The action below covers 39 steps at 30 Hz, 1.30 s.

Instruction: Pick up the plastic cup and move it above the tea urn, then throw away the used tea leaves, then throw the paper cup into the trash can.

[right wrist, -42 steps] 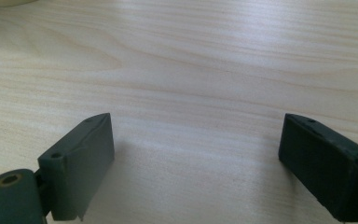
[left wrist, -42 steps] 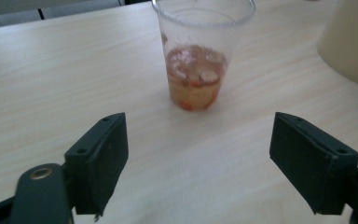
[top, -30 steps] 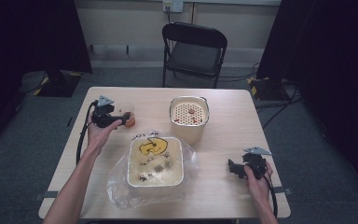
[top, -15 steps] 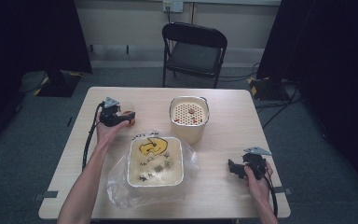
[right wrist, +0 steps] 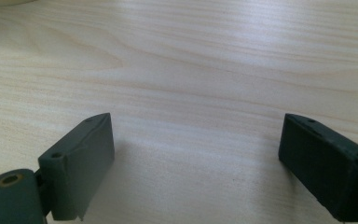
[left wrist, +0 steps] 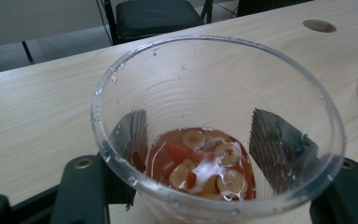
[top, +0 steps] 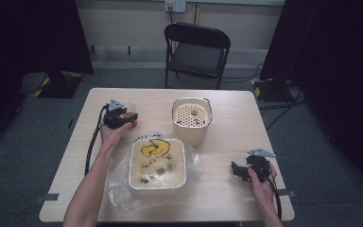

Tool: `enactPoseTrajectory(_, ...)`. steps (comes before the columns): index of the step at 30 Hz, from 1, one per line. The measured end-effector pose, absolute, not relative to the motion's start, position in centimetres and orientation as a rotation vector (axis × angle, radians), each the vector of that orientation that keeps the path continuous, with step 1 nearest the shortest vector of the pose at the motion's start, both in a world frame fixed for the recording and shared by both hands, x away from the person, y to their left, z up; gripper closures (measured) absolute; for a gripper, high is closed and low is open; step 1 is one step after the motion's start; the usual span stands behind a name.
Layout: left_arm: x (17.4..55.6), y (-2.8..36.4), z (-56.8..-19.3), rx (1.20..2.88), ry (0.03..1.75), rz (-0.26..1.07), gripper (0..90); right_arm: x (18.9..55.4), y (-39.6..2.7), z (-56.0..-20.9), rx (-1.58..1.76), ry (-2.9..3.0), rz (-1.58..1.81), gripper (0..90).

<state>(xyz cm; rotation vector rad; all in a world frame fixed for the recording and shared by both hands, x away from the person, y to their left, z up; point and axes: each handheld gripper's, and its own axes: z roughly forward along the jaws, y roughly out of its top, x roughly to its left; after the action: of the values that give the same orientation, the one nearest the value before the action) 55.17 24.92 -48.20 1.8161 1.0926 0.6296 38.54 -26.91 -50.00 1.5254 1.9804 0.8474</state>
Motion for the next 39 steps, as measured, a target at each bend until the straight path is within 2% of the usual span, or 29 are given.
enactPoseTrajectory(6, 54.6, 24.8, -47.3, 1.836, 1.069, 0.61, 39.2, 38.5, -26.9, -50.0, 1.525, 1.981, 0.847, 9.4)
enactPoseTrajectory(18, 52.1, 24.4, -42.8, 1.843, 0.987, 0.654, 40.4, 38.5, -26.9, -50.0, 1.524, 1.981, 0.847, 9.5)
enactPoseTrajectory(33, 50.2, 19.3, -36.5, 1.988, 0.768, 0.743, 39.9, 38.5, -26.9, -50.0, 1.526, 1.981, 0.848, 9.4)
enactPoseTrajectory(39, 50.4, 16.9, -35.0, 2.041, 0.735, 0.792, 39.7, 38.5, -26.9, -50.0, 1.526, 1.981, 0.847, 9.4)
